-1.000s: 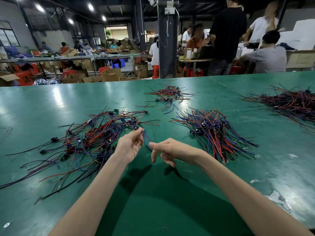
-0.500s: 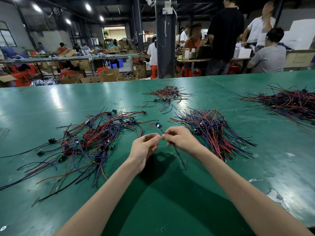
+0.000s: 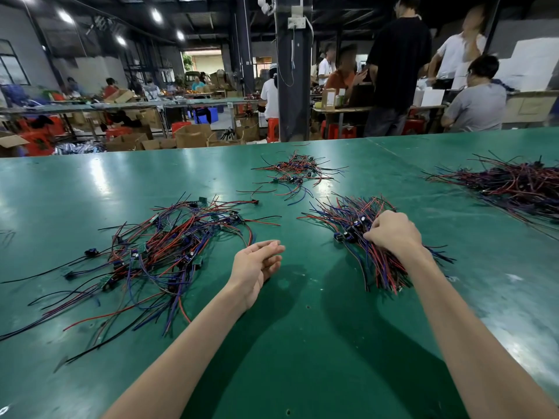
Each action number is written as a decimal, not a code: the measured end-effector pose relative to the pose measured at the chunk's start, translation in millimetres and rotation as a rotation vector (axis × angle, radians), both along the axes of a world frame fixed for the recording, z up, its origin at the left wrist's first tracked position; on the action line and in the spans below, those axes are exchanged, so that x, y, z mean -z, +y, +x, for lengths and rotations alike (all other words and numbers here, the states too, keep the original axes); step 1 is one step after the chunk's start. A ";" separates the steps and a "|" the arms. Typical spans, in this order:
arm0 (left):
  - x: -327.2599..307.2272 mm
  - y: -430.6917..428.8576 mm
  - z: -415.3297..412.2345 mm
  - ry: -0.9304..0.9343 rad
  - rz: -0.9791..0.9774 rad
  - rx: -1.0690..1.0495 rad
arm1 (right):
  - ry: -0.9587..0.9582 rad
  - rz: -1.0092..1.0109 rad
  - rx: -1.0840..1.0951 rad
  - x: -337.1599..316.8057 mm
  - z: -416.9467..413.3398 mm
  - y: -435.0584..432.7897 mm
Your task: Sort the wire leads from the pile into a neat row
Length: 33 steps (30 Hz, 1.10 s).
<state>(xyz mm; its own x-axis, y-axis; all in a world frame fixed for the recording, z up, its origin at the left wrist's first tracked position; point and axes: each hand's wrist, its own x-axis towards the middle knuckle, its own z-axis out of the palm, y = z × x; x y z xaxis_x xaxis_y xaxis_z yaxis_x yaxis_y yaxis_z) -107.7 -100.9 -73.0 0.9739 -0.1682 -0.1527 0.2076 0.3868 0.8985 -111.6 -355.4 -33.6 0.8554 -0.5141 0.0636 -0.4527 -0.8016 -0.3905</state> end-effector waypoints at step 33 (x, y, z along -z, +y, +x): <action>-0.3 1.3 -2.1 -0.025 0.061 0.009 | 0.023 -0.035 0.073 44.0 23.3 -24.1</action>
<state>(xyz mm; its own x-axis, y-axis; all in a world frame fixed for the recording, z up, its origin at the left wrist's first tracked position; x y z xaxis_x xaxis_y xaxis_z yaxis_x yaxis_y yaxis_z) -109.9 -99.6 -72.6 0.9760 -0.1685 -0.1382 0.1878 0.3289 0.9255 -88.3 -379.5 -77.6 0.8171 -0.5731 0.0629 -0.5192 -0.7789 -0.3518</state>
